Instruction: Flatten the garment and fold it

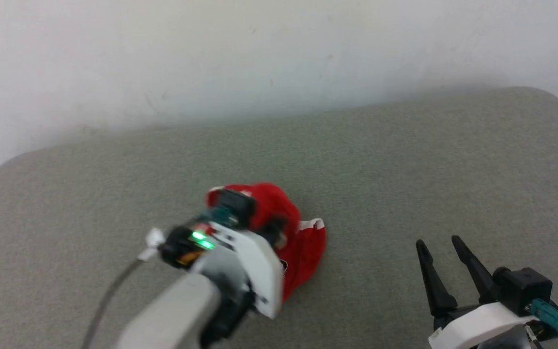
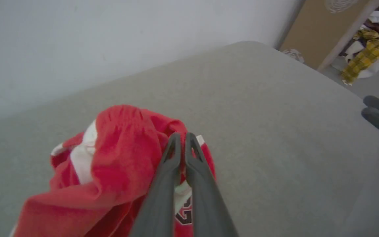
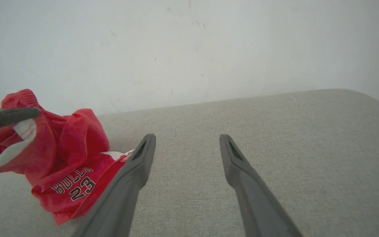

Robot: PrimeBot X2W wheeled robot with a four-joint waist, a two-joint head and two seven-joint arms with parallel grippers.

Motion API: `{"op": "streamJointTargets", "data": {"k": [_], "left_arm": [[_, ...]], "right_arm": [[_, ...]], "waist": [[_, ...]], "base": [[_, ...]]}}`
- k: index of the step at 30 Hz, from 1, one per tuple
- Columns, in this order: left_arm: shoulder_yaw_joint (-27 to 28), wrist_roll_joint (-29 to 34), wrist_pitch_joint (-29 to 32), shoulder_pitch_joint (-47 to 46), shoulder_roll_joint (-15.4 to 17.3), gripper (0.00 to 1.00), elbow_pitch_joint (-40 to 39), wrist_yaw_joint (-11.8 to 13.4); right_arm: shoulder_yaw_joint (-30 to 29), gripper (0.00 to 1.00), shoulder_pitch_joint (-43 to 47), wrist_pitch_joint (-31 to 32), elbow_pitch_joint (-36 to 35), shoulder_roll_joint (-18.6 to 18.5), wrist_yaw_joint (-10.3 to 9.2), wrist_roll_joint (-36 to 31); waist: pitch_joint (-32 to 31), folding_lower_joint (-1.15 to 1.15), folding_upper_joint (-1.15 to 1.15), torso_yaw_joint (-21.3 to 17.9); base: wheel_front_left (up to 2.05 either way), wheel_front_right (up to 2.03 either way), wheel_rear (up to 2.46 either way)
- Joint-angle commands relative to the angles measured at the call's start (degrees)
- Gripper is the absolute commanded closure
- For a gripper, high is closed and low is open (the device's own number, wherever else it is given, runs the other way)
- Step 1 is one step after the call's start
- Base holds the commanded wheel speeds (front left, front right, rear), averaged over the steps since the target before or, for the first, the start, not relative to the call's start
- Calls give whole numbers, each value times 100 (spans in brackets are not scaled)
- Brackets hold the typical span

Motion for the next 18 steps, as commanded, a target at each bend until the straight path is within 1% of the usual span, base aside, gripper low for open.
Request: {"op": "streamJointTargets", "data": {"k": [1, 5, 8, 9, 10, 12, 15, 18], "left_arm": [[-327, 63, 19, -33, -298, 100, 299, -220], [-897, 86, -6, 84, -808, 100, 1062, -605], [-1052, 50, -153, 216, -1012, 100, 1501, -741], [-1076, 50, -204, 231, -1047, 41, 1587, -771], [-1085, 58, -280, 238, -1070, 0, 1630, -796], [-1112, 123, -422, 226, -1053, 0, 1609, -830], [-1142, 258, -595, 190, -948, 0, 1316, -843], [-1152, 425, -624, 164, -745, 0, 909, -744]], "right_arm": [[-11, 0, -89, 23, -13, 11, -5, 18], [-47, 0, -108, 28, -19, 11, -5, 27], [-94, 0, -87, 19, -9, 11, -5, 37], [-126, 0, -68, 13, -7, 11, -5, 42], [-152, 0, -48, 7, -5, 11, -5, 43], [-173, 0, -21, 7, 1, 11, -5, 44], [-183, 0, -2, 16, -6, 11, -5, 27], [-174, 0, -1, 19, -12, 11, -5, 22]], "waist": [[59, 0, 0, -165], [157, 0, 0, -324], [190, 0, 0, -337], [201, 0, 0, -309], [200, 0, 0, -277], [186, 0, 0, -199], [148, 0, 0, -59], [94, 0, 0, 54]], "base": [[0, 0, 0], [0, 0, 0], [0, 0, 0], [0, 0, 0], [0, 0, 0], [0, 0, 0], [0, 0, 0], [0, 0, 0]]}}
